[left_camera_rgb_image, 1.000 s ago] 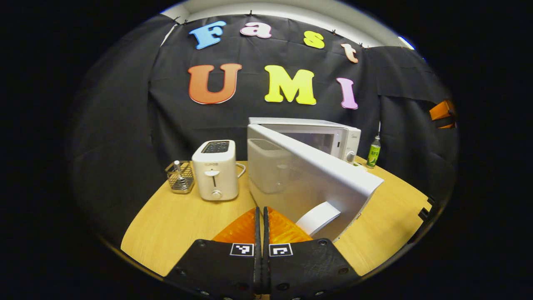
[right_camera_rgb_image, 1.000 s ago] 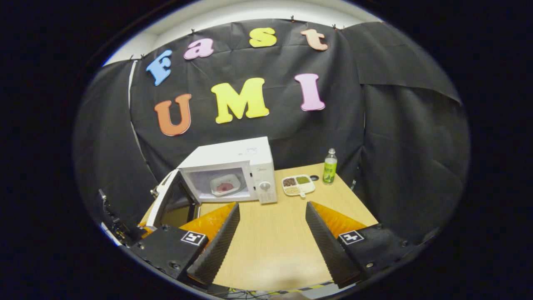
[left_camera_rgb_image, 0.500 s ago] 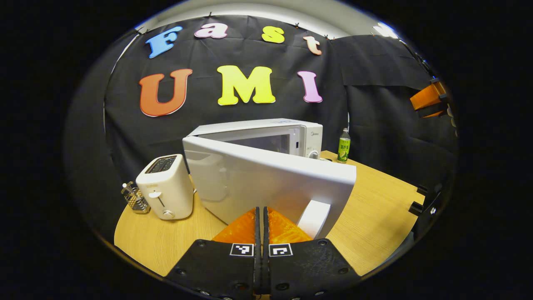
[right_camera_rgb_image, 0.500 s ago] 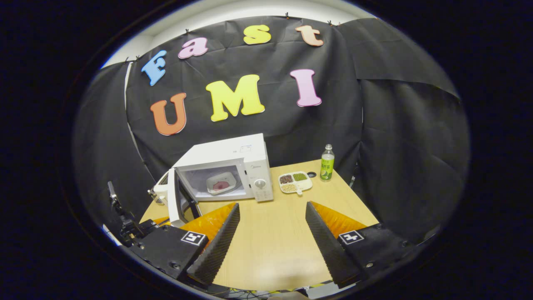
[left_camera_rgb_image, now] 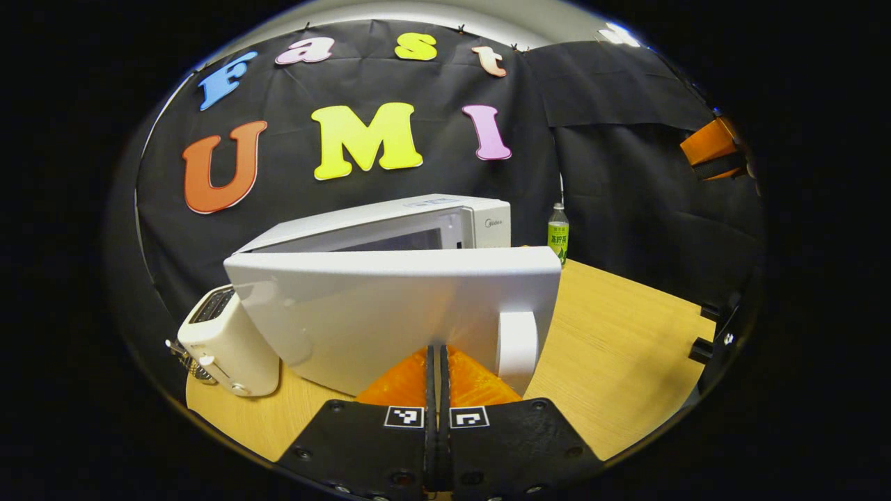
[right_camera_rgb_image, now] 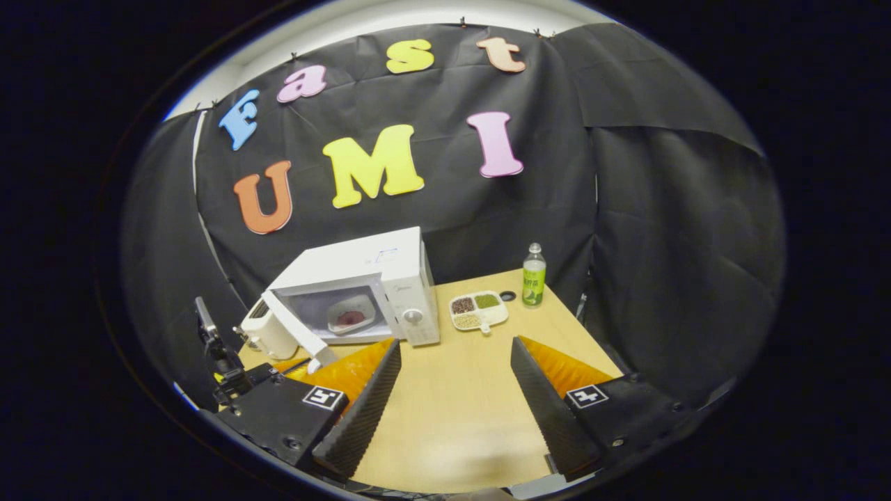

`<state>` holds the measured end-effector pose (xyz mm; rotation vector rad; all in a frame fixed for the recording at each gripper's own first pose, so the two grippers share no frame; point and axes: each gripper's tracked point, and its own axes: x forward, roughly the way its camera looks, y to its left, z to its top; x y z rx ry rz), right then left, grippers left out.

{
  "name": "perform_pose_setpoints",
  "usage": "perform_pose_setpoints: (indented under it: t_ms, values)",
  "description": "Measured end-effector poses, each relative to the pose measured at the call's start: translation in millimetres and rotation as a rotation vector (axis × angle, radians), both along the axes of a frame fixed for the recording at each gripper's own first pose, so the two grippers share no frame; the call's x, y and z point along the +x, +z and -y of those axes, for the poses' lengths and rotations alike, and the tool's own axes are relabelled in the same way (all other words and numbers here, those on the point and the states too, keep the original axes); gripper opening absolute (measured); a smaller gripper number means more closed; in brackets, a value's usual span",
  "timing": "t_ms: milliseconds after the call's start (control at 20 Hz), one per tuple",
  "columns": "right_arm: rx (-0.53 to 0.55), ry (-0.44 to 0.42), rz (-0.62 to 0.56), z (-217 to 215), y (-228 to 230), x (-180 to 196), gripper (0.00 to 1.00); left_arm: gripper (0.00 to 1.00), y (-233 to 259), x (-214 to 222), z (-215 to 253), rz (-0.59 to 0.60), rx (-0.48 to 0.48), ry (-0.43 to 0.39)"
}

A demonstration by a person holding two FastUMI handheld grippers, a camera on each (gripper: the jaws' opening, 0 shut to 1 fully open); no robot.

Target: Open the microwave oven with the left hand, put the food in, and close the microwave oven.

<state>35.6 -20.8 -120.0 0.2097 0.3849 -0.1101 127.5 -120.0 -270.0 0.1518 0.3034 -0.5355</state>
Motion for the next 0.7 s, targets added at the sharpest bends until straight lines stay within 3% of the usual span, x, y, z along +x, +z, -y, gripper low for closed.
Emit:
perform_pose_setpoints:
  t_ms: [450, 500, 550, 700]
  values:
    - [0.006, 0.004, -0.033, 38.2, -5.9, 15.9, 1.0, 0.0, -0.7, 52.8, 51.2, -0.009, -0.007, 0.016]
    - [0.007, 0.008, -0.035, 41.2, -5.4, 16.7, 0.92, 0.0, -0.4, 60.7, 54.1, -0.007, -0.002, 0.023]
    - [0.009, 0.011, -0.037, 44.6, -6.6, 16.7, 1.0, 0.0, -0.4, 68.6, 57.8, -0.007, -0.002, 0.03]
    - [0.009, 0.026, -0.044, 54.2, -7.9, 19.0, 1.0, 0.0, 0.0, 89.6, 65.8, -0.011, -0.016, 0.063]
